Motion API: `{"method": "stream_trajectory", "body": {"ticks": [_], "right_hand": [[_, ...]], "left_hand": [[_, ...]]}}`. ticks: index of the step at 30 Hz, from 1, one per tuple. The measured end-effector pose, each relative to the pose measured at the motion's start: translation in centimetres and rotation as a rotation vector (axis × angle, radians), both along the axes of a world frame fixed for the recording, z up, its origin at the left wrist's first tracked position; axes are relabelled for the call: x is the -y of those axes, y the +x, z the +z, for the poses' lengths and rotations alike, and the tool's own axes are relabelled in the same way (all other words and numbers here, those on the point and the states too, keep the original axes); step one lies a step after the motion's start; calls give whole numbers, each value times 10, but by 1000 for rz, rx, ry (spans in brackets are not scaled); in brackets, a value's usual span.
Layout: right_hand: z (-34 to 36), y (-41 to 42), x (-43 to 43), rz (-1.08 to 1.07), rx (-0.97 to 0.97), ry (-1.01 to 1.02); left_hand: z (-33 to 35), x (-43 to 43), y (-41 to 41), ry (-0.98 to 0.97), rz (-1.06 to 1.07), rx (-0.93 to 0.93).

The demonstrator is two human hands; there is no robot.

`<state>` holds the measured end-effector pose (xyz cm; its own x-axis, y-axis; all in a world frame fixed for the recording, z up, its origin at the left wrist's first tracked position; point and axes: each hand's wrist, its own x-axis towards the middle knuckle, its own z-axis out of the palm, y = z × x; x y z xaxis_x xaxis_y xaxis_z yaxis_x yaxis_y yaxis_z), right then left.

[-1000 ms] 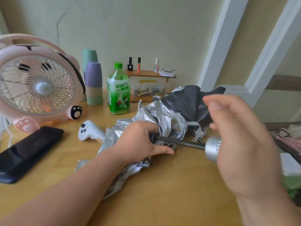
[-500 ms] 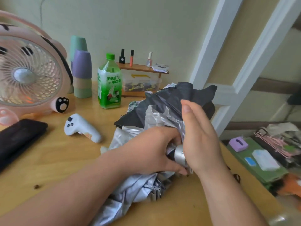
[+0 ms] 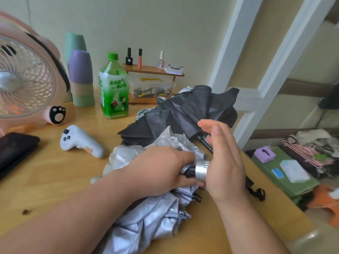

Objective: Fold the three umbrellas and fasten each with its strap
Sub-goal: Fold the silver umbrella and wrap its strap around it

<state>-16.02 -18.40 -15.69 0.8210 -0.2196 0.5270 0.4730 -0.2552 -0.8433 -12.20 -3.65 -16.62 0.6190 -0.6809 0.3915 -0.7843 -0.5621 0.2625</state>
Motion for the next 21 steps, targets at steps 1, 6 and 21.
{"method": "stream_trajectory", "body": {"ticks": [1, 6, 21], "right_hand": [[-1, 2, -1, 5, 6, -18], [-3, 10, -3, 16, -95, -135], [16, -29, 17, 162, -592, -52]], "left_hand": [[-1, 2, 0, -9, 8, 2], [-9, 1, 6, 0, 59, 6], [39, -57, -12, -224, 44, -294]]}}
